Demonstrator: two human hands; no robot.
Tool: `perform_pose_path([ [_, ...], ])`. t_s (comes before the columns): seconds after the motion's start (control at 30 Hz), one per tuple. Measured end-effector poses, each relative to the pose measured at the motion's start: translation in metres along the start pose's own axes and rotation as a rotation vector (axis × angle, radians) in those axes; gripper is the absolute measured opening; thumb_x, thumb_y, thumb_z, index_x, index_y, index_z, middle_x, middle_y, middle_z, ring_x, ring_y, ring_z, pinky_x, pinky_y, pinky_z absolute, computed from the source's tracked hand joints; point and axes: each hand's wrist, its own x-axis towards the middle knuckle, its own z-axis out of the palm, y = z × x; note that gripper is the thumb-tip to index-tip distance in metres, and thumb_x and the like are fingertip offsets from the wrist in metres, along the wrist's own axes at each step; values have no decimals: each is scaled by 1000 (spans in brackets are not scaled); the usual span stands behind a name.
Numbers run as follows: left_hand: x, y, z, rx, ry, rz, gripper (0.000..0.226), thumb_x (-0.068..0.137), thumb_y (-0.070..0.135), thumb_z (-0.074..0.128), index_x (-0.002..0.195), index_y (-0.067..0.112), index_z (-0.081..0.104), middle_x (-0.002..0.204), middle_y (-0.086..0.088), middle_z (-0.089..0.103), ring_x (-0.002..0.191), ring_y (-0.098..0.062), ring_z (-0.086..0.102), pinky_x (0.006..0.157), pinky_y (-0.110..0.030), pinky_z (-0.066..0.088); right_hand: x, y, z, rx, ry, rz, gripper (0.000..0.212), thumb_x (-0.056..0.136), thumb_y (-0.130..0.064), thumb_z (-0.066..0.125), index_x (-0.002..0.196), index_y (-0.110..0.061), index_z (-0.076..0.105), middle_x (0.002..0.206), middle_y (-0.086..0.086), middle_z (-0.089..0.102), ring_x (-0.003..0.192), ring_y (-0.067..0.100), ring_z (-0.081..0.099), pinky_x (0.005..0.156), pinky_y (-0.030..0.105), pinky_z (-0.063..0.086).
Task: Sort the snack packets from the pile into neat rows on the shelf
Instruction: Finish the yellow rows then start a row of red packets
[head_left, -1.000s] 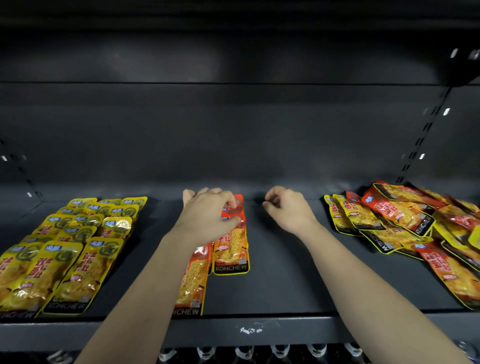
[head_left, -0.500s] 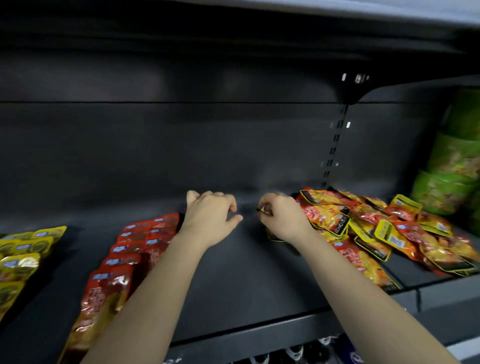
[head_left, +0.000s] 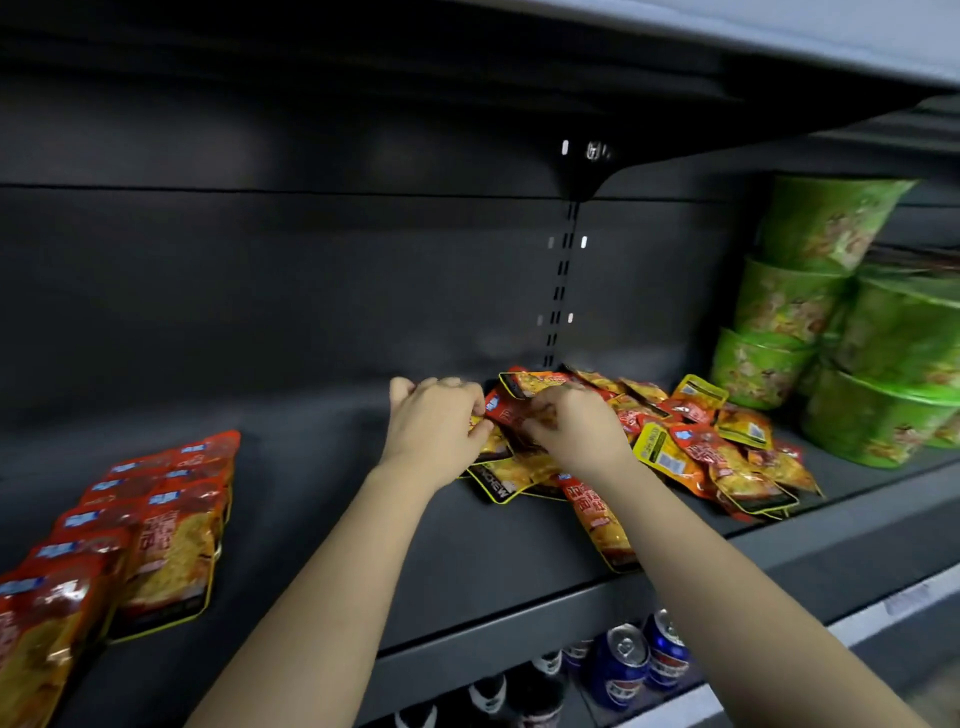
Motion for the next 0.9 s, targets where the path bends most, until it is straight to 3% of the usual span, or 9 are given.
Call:
perform_pose_path([
  [0.17,-13,-7,12,12,65,-23,21,93,45,49,104,32,61,96,12,57,99,-13,54,89,-33,23,-1,7,3,-93,47,63,37,86,-41,66,110,-12,68,108,6,63,101,28,59,76,37,55],
  [0.37,-16,-12,16,53,42,-47,24,93,46,48,108,32,61,100,11,59,100,-13,54,91,-33,25,2,3,4,-160,19,96,51,82,-40,72,121,-9,60,116,11,62,115,32,53,88,39,50],
  [0.5,-17,-12,17,44,45,-52,25,93,46,48,108,32,62,99,11,59,99,-14,54,89,-33,24,5,4,-2,-95,-41,149,57,77,-41,77,120,-6,62,118,13,62,110,32,56,87,39,51],
  [0.67,-15,-14,19,-180,80,-149,28,93,47,51,113,30,60,113,10,56,101,-14,57,89,-33,25,9,6,-23,291,-131,254,46,79,-25,78,117,-4,65,108,8,65,104,25,61,81,30,47],
  [0.77,-13,-11,20,-388,95,-229,31,92,48,52,114,28,59,114,8,56,99,-15,60,97,-40,36,3,4,-32,642,-143,301,25,80,-14,76,101,-8,63,87,2,60,83,19,59,69,25,46],
  [0.83,-14,-5,17,-610,59,-275,33,90,51,54,112,26,60,111,8,59,95,-13,63,89,-44,49,-1,1,-34,820,-200,296,20,82,-12,75,95,-9,60,78,2,62,66,16,59,56,22,44],
  [0.9,-16,2,11,-789,-9,-305,30,89,50,57,106,25,61,102,9,64,89,-8,64,76,-31,53,-4,-2,-33,948,-255,291,19,82,-13,74,95,-9,61,78,7,68,63,16,61,51,21,43],
])
